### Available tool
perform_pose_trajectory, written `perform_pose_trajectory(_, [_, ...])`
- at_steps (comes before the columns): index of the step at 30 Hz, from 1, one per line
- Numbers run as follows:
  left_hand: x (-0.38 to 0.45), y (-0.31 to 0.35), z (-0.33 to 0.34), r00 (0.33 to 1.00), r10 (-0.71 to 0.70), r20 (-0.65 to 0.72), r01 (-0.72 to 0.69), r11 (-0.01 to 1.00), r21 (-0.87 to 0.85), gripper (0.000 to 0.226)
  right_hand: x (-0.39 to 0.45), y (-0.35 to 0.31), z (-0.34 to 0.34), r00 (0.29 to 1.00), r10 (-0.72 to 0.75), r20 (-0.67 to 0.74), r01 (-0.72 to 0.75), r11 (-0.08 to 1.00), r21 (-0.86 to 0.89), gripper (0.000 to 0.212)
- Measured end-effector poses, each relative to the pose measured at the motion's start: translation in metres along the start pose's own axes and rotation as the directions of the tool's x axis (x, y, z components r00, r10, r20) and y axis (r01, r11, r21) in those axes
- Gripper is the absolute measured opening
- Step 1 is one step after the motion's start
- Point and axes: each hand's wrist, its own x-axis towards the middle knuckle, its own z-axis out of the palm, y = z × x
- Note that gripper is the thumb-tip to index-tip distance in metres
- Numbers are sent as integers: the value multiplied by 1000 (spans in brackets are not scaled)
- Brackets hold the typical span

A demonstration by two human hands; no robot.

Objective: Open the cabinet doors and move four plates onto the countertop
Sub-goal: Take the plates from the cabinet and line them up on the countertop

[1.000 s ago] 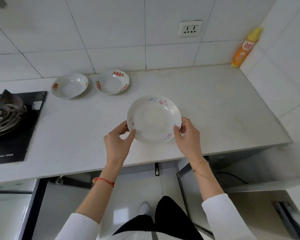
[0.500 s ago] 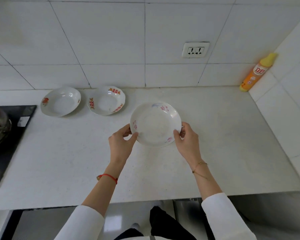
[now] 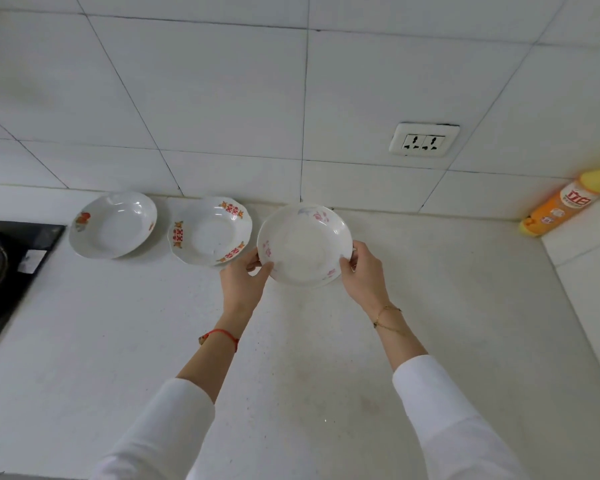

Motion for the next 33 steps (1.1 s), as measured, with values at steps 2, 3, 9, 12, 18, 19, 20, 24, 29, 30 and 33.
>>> perform_pose_trajectory(2, [16,-6,7,999,-44,6,44,999,-6,35,16,3,11,1000,21,18,-21,1000,-5,21])
perform_pose_trajectory(3, [23,-9,11,997,-75,16,75,997,-14,36,24,5,17,999,33,26,-33,999,-9,22])
perform_pose_trajectory(9, [56,-29,29,979,-183,88,184,983,-3,34,60,17,42,994,90,64,-90,996,-15,29])
perform_pose_trajectory(12, [67,-39,38,970,-221,96,223,975,-10,31,72,24,53,988,123,90,-120,992,-35,32])
perform_pose_trajectory(18, [80,-55,46,967,-238,93,236,971,26,28,87,30,66,981,157,118,-150,987,-63,32])
perform_pose_trajectory(19, [81,-57,47,968,-234,91,232,972,29,27,88,31,67,979,158,125,-150,986,-73,33])
perform_pose_trajectory(20, [82,-59,48,969,-230,88,228,973,29,27,89,31,68,978,160,132,-151,985,-79,34])
perform_pose_trajectory(24, [83,-63,49,970,-225,92,223,974,29,27,88,32,71,976,163,144,-151,984,-93,38])
perform_pose_trajectory(29, [84,-65,45,968,-223,117,218,974,57,23,87,31,69,973,169,155,-151,982,-116,36])
perform_pose_trajectory(30, [84,-64,43,968,-218,122,210,975,73,21,86,30,68,973,172,155,-151,979,-134,36])
perform_pose_trajectory(33, [79,-58,32,970,-201,140,184,975,127,30,79,24,62,973,184,142,-149,962,-228,50])
